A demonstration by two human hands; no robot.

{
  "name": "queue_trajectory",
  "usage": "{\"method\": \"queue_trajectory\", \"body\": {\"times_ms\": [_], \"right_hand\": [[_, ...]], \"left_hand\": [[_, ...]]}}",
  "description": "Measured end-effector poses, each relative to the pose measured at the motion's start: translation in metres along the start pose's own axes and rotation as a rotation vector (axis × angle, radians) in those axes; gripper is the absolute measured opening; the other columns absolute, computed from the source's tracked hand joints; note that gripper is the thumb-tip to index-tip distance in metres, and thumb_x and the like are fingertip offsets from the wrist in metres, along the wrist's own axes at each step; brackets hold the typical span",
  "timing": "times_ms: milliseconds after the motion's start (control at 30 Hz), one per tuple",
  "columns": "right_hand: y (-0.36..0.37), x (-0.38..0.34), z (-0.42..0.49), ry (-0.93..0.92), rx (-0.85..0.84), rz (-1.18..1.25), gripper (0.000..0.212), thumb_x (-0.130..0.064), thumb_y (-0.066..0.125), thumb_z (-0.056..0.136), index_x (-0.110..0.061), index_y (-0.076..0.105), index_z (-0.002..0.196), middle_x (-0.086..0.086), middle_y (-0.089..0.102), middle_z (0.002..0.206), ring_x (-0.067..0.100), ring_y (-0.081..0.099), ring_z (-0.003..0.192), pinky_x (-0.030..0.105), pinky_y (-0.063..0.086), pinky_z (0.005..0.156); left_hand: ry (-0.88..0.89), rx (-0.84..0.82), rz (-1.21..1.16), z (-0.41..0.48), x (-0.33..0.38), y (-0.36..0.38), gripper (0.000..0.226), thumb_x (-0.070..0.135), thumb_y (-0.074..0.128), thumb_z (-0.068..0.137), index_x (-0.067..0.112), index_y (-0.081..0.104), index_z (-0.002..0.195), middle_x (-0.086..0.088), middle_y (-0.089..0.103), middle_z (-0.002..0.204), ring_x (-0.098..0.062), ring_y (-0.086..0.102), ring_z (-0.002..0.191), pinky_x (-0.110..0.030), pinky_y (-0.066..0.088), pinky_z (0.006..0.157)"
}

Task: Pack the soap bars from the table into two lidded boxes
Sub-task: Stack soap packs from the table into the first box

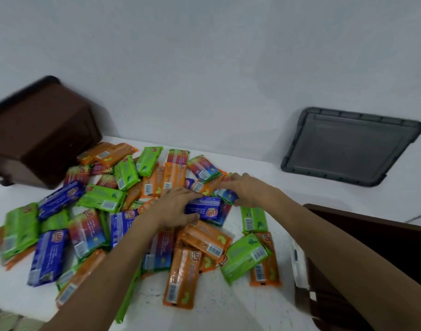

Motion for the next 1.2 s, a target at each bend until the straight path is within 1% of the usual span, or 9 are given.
{"method": "queue_trajectory", "body": {"times_ms": [233,433,500,567,633,767,933,1067,1200], "right_hand": [[0.002,-0.007,-0.002,-0.016,0.084,-0.128,0.075,-0.029,0.068,0.087,-0.042,0.024,0.145,0.009,0.038,0.142,0.028,0.052,0.114,0.039,0.051,0.088],[-0.014,0.01,-0.026,0.066,0.248,0.229,0.056,-0.012,0.064,0.084,-0.02,0.034,0.13,0.017,0.059,0.109,0.035,0.06,0.091,0.037,0.047,0.069],[-0.022,0.016,-0.044,0.115,0.35,0.373,0.043,-0.016,0.064,0.086,-0.019,0.037,0.12,0.017,0.065,0.1,0.03,0.061,0.077,0.033,0.049,0.059],[-0.027,0.022,-0.066,0.139,0.437,0.529,0.036,-0.017,0.062,0.088,-0.021,0.04,0.116,0.011,0.066,0.097,0.018,0.061,0.067,0.02,0.046,0.049],[-0.03,0.027,-0.091,0.139,0.505,0.662,0.036,-0.014,0.061,0.089,-0.025,0.041,0.117,0.007,0.066,0.101,0.011,0.063,0.071,0.018,0.052,0.053],[-0.029,0.037,-0.144,0.101,0.592,0.938,0.045,-0.01,0.065,0.09,-0.035,0.048,0.124,-0.001,0.064,0.109,0.017,0.069,0.09,0.035,0.061,0.072],[-0.02,0.046,-0.214,0.092,0.696,1.181,0.038,-0.003,0.064,0.09,-0.023,0.058,0.121,-0.002,0.06,0.119,0.013,0.066,0.105,0.029,0.06,0.076],[-0.008,0.061,-0.265,0.169,0.737,1.32,0.032,-0.007,0.066,0.088,-0.018,0.061,0.117,0.001,0.061,0.117,0.013,0.066,0.108,0.032,0.061,0.074],[0.011,0.079,-0.306,0.242,0.68,1.318,0.034,-0.014,0.067,0.088,-0.025,0.061,0.119,-0.001,0.065,0.11,0.023,0.07,0.096,0.036,0.062,0.067]], "left_hand": [[0.021,0.028,-0.002,0.012,0.021,-0.001,0.08,0.065,0.061,0.078,0.03,0.035,0.145,0.002,0.041,0.143,-0.021,0.036,0.132,-0.044,0.022,0.11],[0.089,0.058,-0.007,0.017,0.019,-0.004,0.078,0.068,0.064,0.071,0.028,0.042,0.134,0.006,0.05,0.127,-0.017,0.047,0.114,-0.035,0.04,0.096],[0.112,0.113,-0.032,0.016,0.019,-0.005,0.078,0.069,0.064,0.069,0.027,0.043,0.131,0.007,0.052,0.121,-0.014,0.051,0.108,-0.03,0.043,0.088],[0.12,0.189,-0.121,0.014,0.023,-0.01,0.078,0.067,0.065,0.069,0.026,0.043,0.132,0.007,0.053,0.122,-0.013,0.052,0.107,-0.026,0.044,0.084],[0.135,0.282,-0.2,0.01,0.03,-0.017,0.079,0.062,0.066,0.071,0.029,0.04,0.137,0.008,0.053,0.125,-0.013,0.051,0.108,-0.023,0.045,0.081],[0.152,0.436,-0.32,0.0,0.054,-0.036,0.075,0.054,0.067,0.072,0.04,0.036,0.139,0.009,0.054,0.125,-0.014,0.05,0.108,-0.029,0.047,0.084],[0.205,0.485,-0.744,-0.016,0.104,-0.054,0.061,0.025,0.073,0.08,0.047,0.044,0.13,0.014,0.056,0.119,-0.008,0.063,0.095,-0.028,0.054,0.079],[0.256,0.456,-1.075,-0.024,0.149,-0.055,0.058,0.015,0.068,0.084,0.036,0.045,0.132,-0.001,0.061,0.118,-0.013,0.064,0.102,-0.025,0.054,0.082],[0.277,0.417,-1.199,-0.025,0.189,-0.045,0.056,-0.003,0.061,0.089,0.022,0.046,0.137,-0.003,0.061,0.124,-0.015,0.061,0.112,-0.029,0.054,0.089]]}}
Point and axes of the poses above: each hand's wrist, its own z-axis towards the middle knuckle, its own y-axis out of the palm, x = y × z, the point moved 1 cm from there along z, towards the middle knuckle
